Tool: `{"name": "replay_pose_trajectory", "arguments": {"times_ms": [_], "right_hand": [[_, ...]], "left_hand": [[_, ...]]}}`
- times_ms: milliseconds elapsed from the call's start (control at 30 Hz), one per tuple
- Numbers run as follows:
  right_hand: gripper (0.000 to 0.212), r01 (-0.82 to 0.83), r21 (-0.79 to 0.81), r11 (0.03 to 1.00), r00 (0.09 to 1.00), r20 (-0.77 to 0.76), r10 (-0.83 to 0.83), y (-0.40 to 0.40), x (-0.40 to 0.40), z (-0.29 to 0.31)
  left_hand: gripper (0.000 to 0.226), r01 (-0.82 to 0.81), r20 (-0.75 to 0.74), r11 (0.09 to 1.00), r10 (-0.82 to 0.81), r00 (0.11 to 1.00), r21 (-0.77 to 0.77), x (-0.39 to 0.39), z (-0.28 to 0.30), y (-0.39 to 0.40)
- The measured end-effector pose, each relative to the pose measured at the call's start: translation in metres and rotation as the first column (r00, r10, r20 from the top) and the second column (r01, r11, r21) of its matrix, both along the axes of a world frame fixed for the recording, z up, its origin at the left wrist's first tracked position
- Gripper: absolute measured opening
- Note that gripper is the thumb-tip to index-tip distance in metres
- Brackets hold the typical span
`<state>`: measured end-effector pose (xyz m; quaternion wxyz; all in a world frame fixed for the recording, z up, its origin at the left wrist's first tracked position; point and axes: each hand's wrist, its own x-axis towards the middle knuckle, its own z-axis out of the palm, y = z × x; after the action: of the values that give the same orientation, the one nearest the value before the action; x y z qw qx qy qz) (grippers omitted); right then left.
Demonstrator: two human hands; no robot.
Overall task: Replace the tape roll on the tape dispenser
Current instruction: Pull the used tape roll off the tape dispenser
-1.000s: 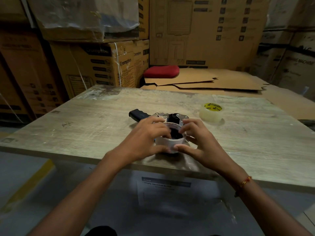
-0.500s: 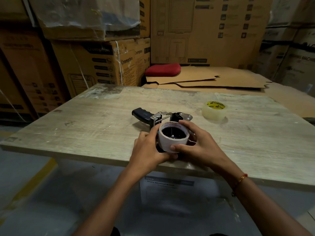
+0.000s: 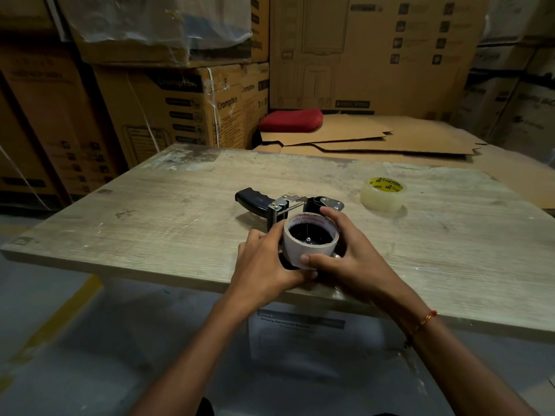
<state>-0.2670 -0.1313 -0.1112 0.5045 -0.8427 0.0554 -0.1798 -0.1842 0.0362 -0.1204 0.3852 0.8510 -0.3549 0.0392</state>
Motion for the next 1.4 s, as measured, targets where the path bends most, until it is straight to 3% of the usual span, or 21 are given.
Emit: {"name": "replay_pose_trajectory", "arguments": {"times_ms": [67,133,600,867,1300,1400], "right_hand": [[0.105,0.030,-0.077,0.997,1.000,0.006,-0.030,0.006,0.002,0.003],[0.095,0.050,-0.085,0.995,0.998,0.033,-0.048,0.008,0.002,0.003],[0.086,0.016,0.105,0.994,1.000,0.007,-0.017,-0.006,0.000,0.006],[0.085,0.049,0.011,0.999,0.998,0.049,-0.049,-0.002,-0.001,0.007],[0.083,0.053,-0.004,0.999,0.997,0.055,-0.053,0.002,-0.004,0.008],[0.089,0.025,-0.133,0.991,1.000,0.017,-0.023,0.000,-0.004,0.015]], "left_hand": [[0.093,-0.001,0.012,1.000,0.001,1.000,0.010,-0.002,0.002,0.001],[0.093,0.009,-0.011,1.000,-0.008,1.000,0.010,-0.002,0.003,0.002],[0.100,0.000,-0.024,1.000,0.001,1.000,0.003,0.002,0.001,0.001],[0.102,-0.006,-0.021,1.000,0.006,1.000,0.003,0.002,0.000,0.002],[0.101,0.002,-0.040,1.000,-0.001,0.999,0.021,0.001,0.001,0.003],[0.094,0.002,-0.031,0.999,0.000,1.000,0.047,0.000,0.003,0.003]]}}
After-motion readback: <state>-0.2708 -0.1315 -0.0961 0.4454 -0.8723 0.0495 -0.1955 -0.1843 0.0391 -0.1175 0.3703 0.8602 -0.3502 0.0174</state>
